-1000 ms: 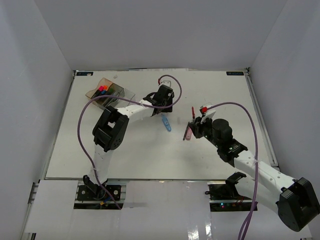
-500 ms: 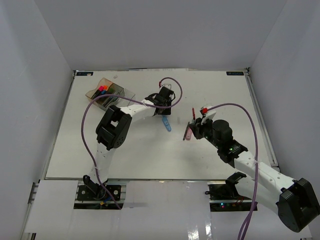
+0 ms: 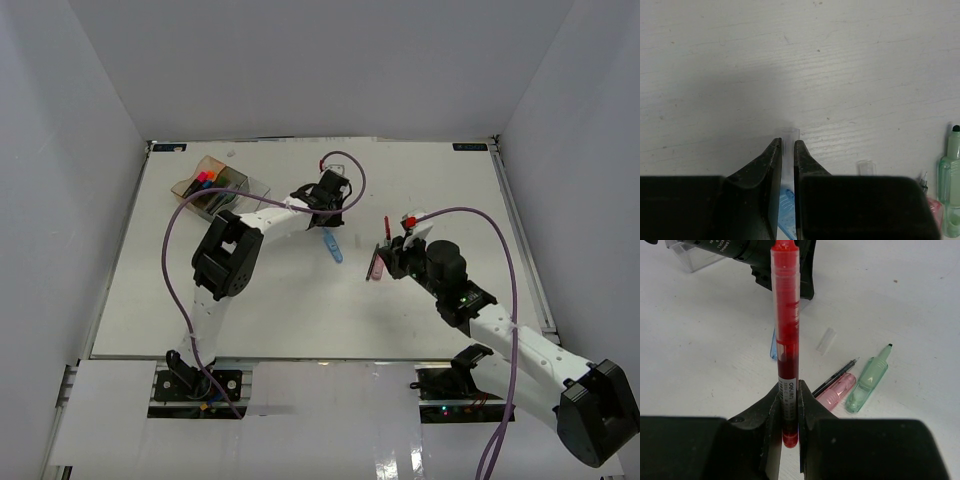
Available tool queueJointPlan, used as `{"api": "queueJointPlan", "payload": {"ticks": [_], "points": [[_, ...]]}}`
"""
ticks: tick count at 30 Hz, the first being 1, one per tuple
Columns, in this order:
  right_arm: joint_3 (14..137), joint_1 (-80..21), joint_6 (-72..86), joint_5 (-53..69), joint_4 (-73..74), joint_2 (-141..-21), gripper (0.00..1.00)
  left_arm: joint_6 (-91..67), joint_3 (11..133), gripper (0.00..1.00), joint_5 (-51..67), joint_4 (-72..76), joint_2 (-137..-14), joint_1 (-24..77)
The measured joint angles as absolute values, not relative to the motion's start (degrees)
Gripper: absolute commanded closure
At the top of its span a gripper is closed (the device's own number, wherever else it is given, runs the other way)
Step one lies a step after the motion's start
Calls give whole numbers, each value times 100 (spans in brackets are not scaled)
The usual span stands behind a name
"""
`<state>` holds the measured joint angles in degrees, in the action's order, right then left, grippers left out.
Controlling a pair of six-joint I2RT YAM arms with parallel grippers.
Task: Sort the stationery into containers
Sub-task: Close the pen cap on the pen.
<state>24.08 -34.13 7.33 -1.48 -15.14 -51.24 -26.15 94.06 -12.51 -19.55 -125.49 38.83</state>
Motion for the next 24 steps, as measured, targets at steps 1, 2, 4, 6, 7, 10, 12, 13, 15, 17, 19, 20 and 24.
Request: {"api": "queueJointPlan", "payload": {"ticks": [1,2,4,6,7,10,12,13,15,17,19,20,24], "points": [[2408,-3413,729,-132,-1514,-5107,92,-2604,9424,98,-1251,-1946,-12549,3883],[2408,-3413,727,-128,-1514,-5094,92,-2593,9426,99,-1249,-1925,-12549,3883],[2408,-3413,703,-69,-1514,-5081,92,-2567,9424,100,-1234,-1881,-12534,3881],[2408,-3413,683,62,-1518,-5081,92,-2541,9391,100,-1164,-1776,-12481,3881],[2408,-3413,674,141,-1520,-5081,92,-2530,9317,100,-1109,-1667,-12405,3881],[2408,-3413,628,412,-1557,-5081,92,-2519,8844,100,-915,-1291,-11968,3881],[2408,-3413,604,563,-1597,-5083,92,-2499,8390,100,-746,-969,-11469,3881],[2408,-3413,602,687,-1636,-5085,92,-2486,8189,100,-663,-781,-11203,3881],[2412,-3413,628,878,-1693,-5100,92,-2458,7618,100,-478,-158,-10449,3881],[2432,-3413,711,1074,-1732,-5151,92,-2443,7277,100,-340,296,-9894,3879],[2517,-3413,810,1308,-1776,-5286,92,-2436,6952,100,-215,799,-9327,3874],[2587,-3415,873,1417,-1815,-5382,92,-2429,6812,100,-154,1024,-9076,3874],[2910,-3509,1083,1739,-1957,-5743,92,-2401,6285,100,62,1911,-8285,3870]]}}
